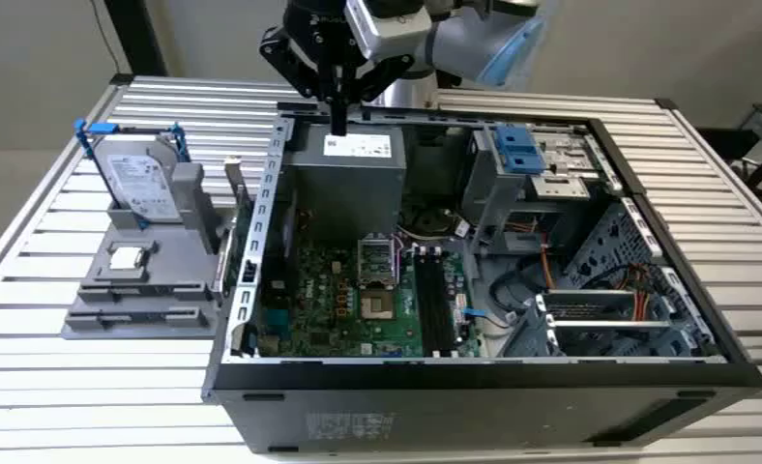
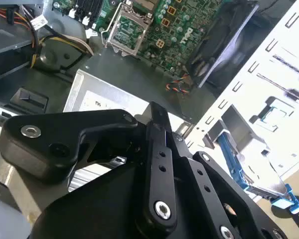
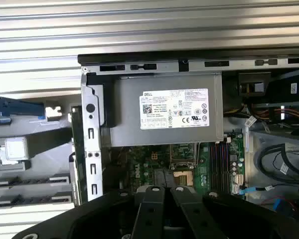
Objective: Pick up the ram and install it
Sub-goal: 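Reach for the ram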
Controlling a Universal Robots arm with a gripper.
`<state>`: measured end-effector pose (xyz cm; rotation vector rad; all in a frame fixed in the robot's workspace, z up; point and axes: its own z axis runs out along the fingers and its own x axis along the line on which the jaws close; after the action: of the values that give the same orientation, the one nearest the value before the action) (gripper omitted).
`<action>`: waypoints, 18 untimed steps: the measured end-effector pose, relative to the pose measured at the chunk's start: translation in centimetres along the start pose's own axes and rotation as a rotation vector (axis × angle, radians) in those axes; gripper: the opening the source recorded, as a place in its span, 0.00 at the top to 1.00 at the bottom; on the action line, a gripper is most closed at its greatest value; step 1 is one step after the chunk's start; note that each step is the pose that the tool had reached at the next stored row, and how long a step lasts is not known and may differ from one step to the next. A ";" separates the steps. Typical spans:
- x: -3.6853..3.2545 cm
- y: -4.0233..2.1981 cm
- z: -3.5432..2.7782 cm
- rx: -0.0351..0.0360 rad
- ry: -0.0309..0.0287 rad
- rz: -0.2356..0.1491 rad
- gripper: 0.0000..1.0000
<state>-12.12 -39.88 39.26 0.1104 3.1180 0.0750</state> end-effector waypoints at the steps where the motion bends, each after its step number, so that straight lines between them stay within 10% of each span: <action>1: 0.00 0.00 0.00 0.0000 0.0000 0.000 1.00; 18: 0.90 -0.06 -0.07 0.0000 0.0000 0.000 1.00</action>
<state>-13.02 -39.88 39.31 0.1104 3.1180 0.0749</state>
